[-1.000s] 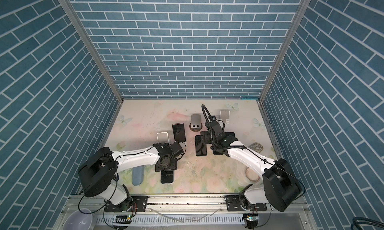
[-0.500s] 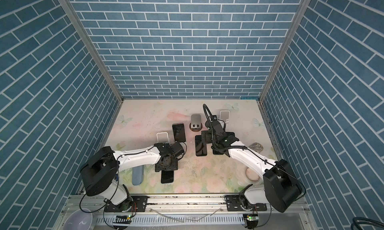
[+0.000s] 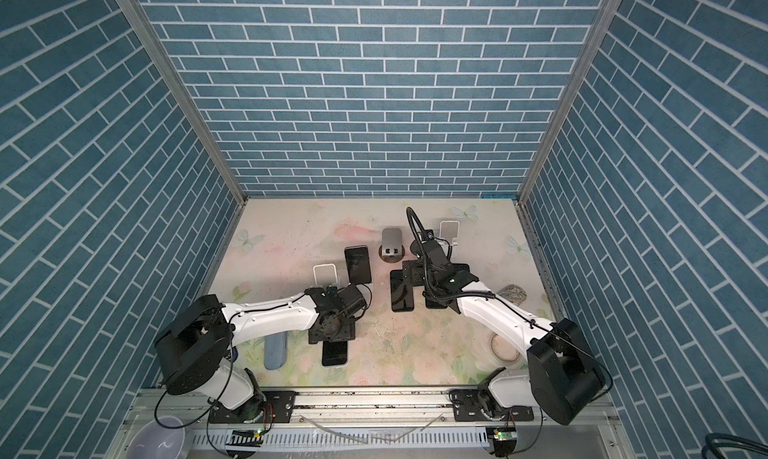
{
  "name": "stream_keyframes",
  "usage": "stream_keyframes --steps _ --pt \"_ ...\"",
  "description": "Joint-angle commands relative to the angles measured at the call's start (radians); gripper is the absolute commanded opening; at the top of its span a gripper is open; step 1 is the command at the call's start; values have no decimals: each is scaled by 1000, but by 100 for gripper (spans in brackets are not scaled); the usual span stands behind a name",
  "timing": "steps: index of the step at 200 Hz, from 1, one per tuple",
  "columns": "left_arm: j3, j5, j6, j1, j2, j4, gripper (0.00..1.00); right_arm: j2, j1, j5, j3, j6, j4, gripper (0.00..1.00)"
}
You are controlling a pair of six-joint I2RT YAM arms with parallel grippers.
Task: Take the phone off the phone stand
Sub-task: 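Set the teal-edged phone flat on the table, open and raise the left gripper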
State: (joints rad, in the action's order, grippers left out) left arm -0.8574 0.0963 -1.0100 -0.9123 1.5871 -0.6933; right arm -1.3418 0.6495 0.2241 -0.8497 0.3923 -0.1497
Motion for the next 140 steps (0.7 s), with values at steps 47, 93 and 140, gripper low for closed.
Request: stream_keyframes --steps 47,93,140 --pt "29 35 38 -8 -53 49 91 -6 -2 -17 -23 -6 -30 95" --pt "37 66 89 -8 -133 93 96 -20 -2 -20 -44 9 -49 95" --pt "77 138 155 -8 -267 156 100 -43 -1 -26 -68 31 -68 95"
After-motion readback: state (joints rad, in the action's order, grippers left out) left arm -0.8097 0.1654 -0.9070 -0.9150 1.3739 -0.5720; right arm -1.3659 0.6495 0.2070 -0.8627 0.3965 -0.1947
